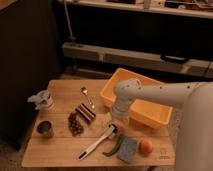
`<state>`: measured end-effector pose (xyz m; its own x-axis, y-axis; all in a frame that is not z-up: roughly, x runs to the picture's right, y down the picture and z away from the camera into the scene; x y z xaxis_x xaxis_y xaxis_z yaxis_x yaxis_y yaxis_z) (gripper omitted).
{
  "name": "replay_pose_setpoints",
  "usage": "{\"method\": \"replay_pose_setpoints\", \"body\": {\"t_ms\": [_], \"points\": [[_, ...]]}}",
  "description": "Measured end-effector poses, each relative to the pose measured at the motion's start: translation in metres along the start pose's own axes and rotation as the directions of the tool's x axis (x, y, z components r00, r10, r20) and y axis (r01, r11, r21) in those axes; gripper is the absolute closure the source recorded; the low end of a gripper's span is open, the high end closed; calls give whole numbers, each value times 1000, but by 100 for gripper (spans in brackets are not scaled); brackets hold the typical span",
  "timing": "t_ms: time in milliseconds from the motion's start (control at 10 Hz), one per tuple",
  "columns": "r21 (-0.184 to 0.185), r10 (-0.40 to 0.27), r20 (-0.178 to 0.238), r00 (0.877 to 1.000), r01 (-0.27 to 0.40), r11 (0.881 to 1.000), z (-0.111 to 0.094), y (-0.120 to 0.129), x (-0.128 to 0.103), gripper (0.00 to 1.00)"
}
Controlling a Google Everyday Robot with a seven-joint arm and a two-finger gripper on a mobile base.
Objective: Place brush in metal cup
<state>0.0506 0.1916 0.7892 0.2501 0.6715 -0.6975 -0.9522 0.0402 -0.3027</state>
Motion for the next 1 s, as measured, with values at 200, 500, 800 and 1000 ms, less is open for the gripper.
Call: {"method": "replay_pose_setpoints", "body": {"t_ms": [200, 500, 800, 1000], "points": [[41, -23, 3, 1000, 23, 999, 4, -3, 2, 22], [30, -49, 6, 999, 48, 998, 7, -7, 1, 49], [62, -64, -57, 996, 67, 996, 14, -3, -1, 81], [106, -54, -86, 995, 63, 992, 18, 5, -4, 97]]}}
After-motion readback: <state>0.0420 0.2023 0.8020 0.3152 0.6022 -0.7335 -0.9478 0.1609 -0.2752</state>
